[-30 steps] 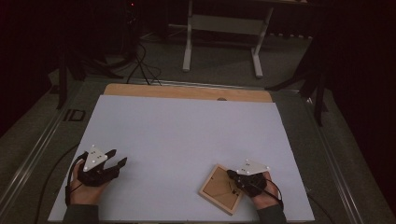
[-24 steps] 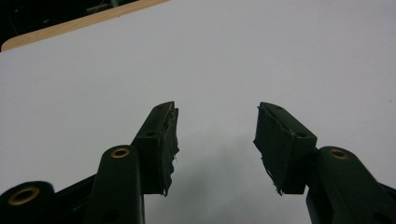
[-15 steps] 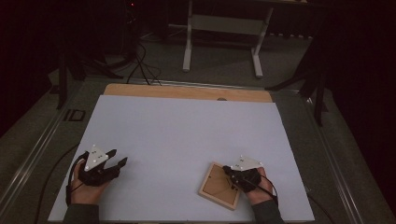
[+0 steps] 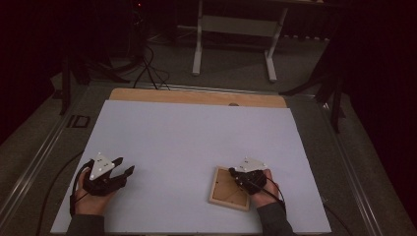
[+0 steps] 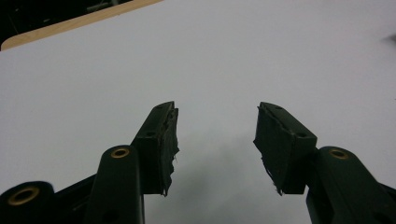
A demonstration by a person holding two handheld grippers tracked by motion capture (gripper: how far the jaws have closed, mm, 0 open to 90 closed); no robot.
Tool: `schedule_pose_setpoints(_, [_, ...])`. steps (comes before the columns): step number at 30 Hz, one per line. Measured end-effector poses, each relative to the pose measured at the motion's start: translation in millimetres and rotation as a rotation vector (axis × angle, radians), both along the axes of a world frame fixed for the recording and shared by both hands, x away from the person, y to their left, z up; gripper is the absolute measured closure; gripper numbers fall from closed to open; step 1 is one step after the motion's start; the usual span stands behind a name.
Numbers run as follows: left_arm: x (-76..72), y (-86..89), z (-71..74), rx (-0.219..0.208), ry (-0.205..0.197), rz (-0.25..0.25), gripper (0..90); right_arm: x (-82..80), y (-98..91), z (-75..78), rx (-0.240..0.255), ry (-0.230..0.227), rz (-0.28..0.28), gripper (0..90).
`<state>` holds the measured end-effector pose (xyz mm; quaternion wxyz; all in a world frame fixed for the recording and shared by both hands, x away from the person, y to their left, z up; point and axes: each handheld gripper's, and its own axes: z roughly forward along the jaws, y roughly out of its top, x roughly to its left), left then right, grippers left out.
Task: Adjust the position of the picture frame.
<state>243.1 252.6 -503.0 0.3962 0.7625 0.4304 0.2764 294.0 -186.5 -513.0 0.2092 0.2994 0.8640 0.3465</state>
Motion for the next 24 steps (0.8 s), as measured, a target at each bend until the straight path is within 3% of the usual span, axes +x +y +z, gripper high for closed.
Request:
schedule_pose_setpoints(17, [0.1,-0.1,0.1,0.003,-0.003,0.002,47.9,18.8,15.2,-1.6,0.045,0.018,-0.028,90.0])
schedule_pose_setpoints(24, [1.0,-2.7,-0.2,0.008,-0.001,-0.004,47.9,25.0,24.7,-1.2,0.032,0.012,-0.022,90.0])
